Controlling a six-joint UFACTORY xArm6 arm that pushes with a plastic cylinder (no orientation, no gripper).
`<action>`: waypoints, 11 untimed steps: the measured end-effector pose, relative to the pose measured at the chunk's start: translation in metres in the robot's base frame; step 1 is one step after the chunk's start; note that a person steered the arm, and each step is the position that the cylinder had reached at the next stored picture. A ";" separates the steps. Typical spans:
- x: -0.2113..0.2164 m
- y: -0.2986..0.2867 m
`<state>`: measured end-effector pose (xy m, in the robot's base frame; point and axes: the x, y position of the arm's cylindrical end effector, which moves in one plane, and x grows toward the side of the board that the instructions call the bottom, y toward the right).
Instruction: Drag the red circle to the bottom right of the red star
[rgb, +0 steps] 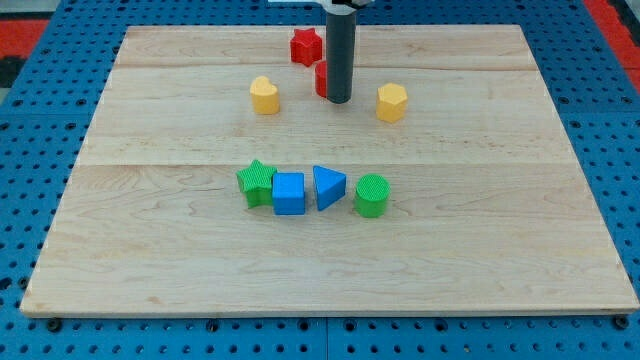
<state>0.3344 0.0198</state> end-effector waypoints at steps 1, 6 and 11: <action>0.000 -0.008; 0.004 -0.018; -0.046 -0.028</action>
